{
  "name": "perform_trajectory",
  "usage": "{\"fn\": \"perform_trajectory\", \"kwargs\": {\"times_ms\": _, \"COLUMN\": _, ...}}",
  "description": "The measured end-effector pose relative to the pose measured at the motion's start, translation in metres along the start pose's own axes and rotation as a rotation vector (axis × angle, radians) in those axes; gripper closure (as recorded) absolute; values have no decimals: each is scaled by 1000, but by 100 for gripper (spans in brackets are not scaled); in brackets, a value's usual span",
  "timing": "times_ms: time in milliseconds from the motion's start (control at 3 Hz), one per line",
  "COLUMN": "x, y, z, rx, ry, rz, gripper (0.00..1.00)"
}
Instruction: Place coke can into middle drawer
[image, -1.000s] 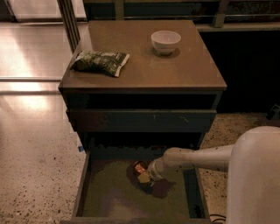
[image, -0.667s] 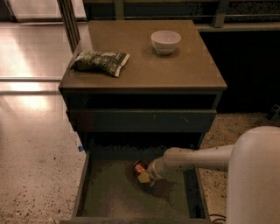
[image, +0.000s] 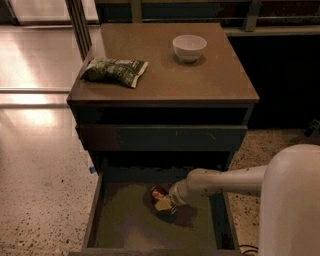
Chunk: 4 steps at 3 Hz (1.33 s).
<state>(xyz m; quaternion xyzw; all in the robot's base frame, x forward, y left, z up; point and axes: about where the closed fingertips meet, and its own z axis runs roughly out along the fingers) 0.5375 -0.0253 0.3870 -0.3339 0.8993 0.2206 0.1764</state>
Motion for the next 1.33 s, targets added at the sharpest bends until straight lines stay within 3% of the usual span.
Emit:
{"fn": "perform_trajectory", "kwargs": {"times_ms": 333, "x": 0, "y": 0, "z": 0, "rx": 0, "ry": 0, "rz": 0, "gripper": 0}}
{"fn": "perform_trajectory", "kwargs": {"times_ms": 667, "x": 0, "y": 0, "z": 0, "rx": 0, "ry": 0, "rz": 0, "gripper": 0}}
{"fn": "perform_trajectory", "kwargs": {"times_ms": 1000, "x": -1, "y": -9, "z": -19, "rx": 43, "ry": -28, "rz": 22, "gripper": 0}}
{"fn": "perform_trajectory", "kwargs": {"times_ms": 1333, "x": 3, "y": -25, "z": -67, "rx": 150, "ry": -84, "rz": 61, "gripper": 0}}
